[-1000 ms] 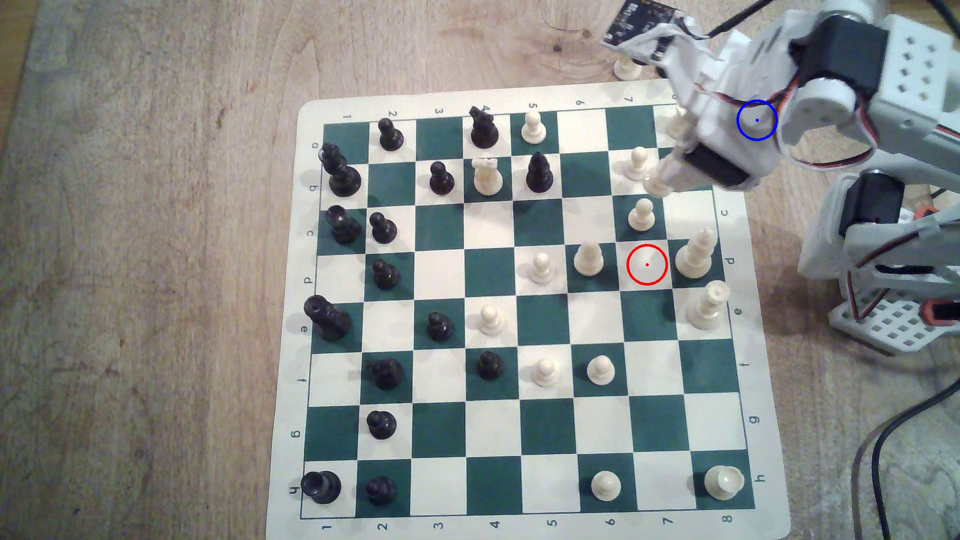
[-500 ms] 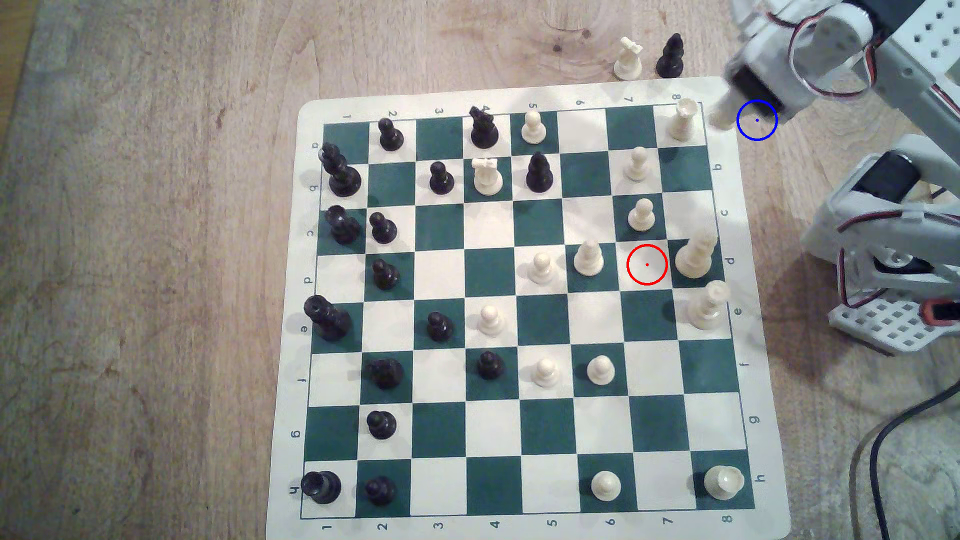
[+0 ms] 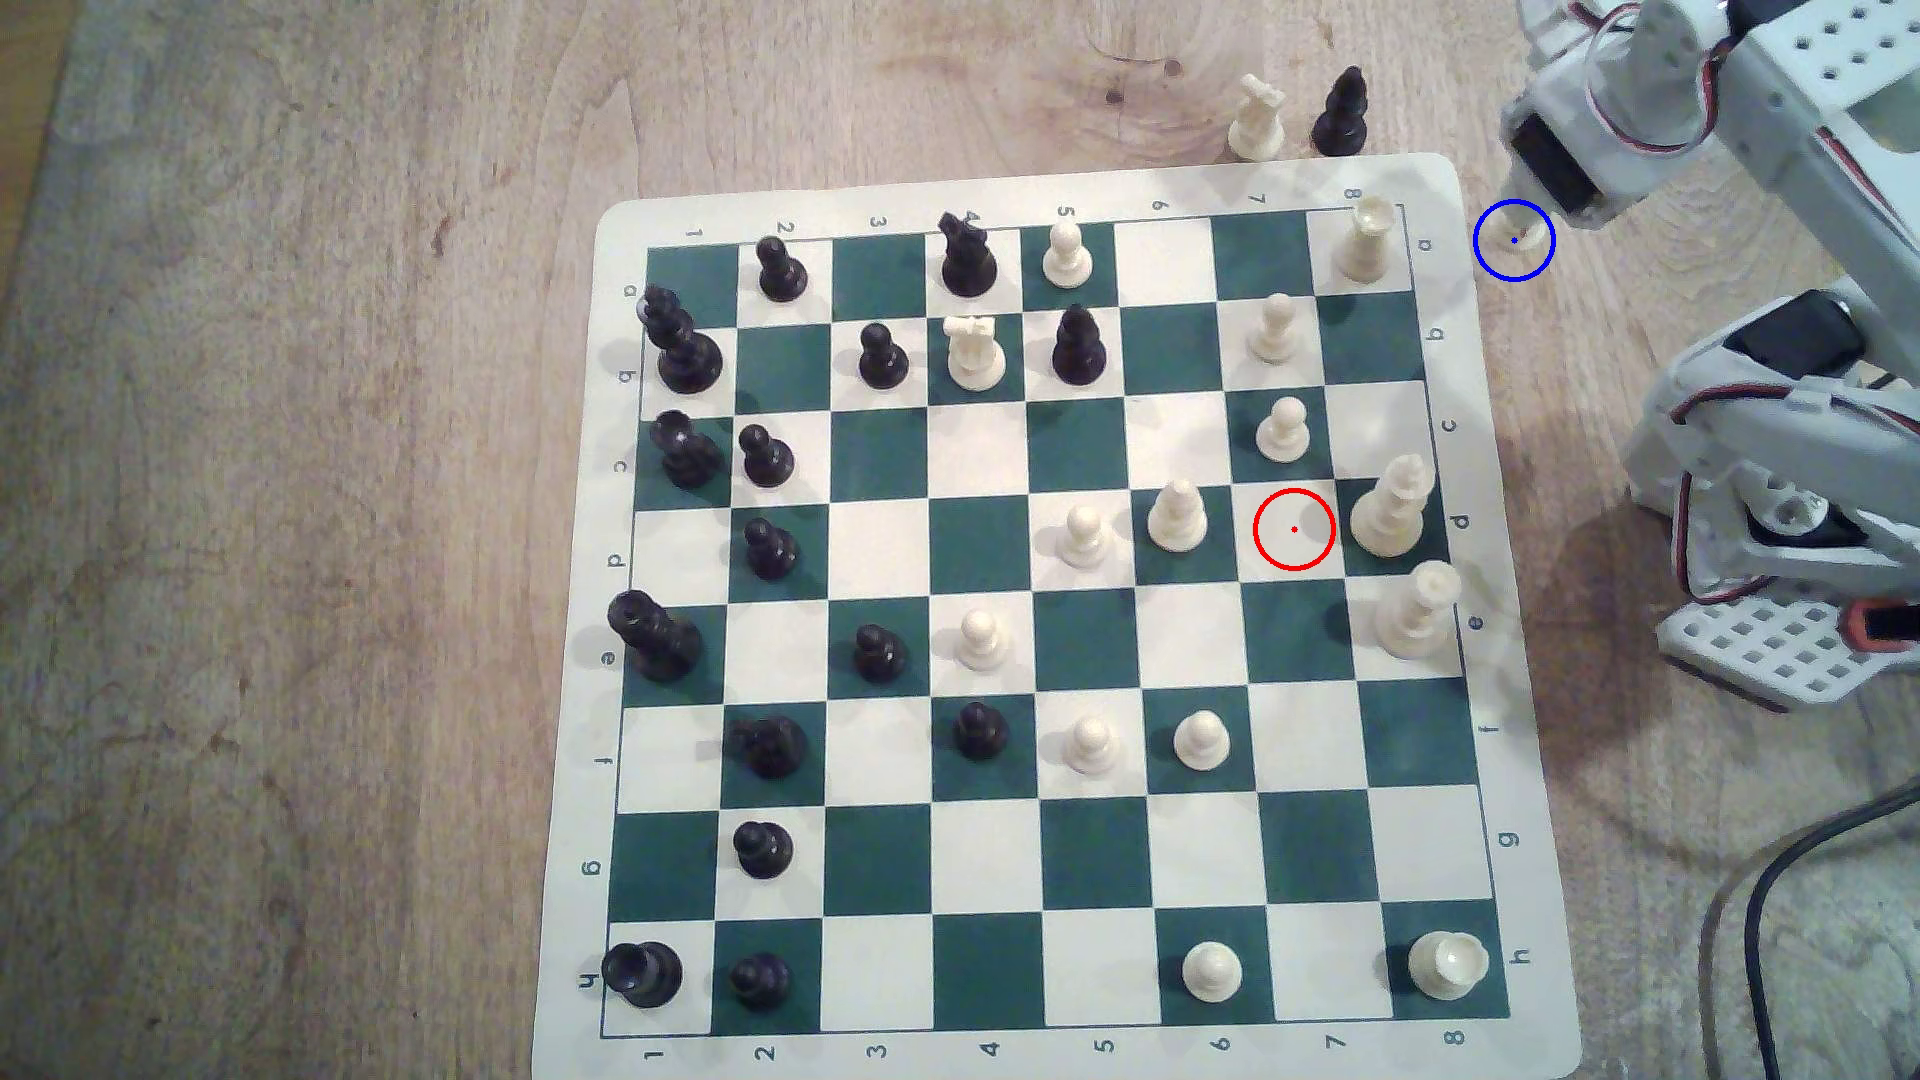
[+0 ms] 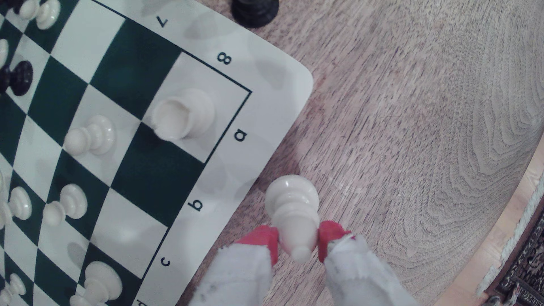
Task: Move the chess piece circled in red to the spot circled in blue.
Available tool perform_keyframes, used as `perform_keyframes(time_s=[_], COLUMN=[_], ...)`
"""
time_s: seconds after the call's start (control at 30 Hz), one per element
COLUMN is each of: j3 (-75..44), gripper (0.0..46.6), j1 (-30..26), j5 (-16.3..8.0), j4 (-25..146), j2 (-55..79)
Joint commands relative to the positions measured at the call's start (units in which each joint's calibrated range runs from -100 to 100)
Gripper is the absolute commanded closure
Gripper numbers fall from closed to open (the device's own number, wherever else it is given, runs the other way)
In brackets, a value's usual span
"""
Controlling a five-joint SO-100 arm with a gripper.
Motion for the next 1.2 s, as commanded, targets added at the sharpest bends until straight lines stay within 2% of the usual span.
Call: perform_keyframes(time_s=[0.0, 0.83, 1.0, 1.17], j3=[1.59, 4.59, 4.59, 4.59], gripper=[46.4, 46.4, 38.3, 27.6], j1=[1.94, 2.02, 1.94, 2.41], j5=[1.56, 2.59, 2.59, 2.39], j4=[-3.74, -12.18, -12.18, -12.18], j2=[1.26, 7.12, 6.95, 6.27])
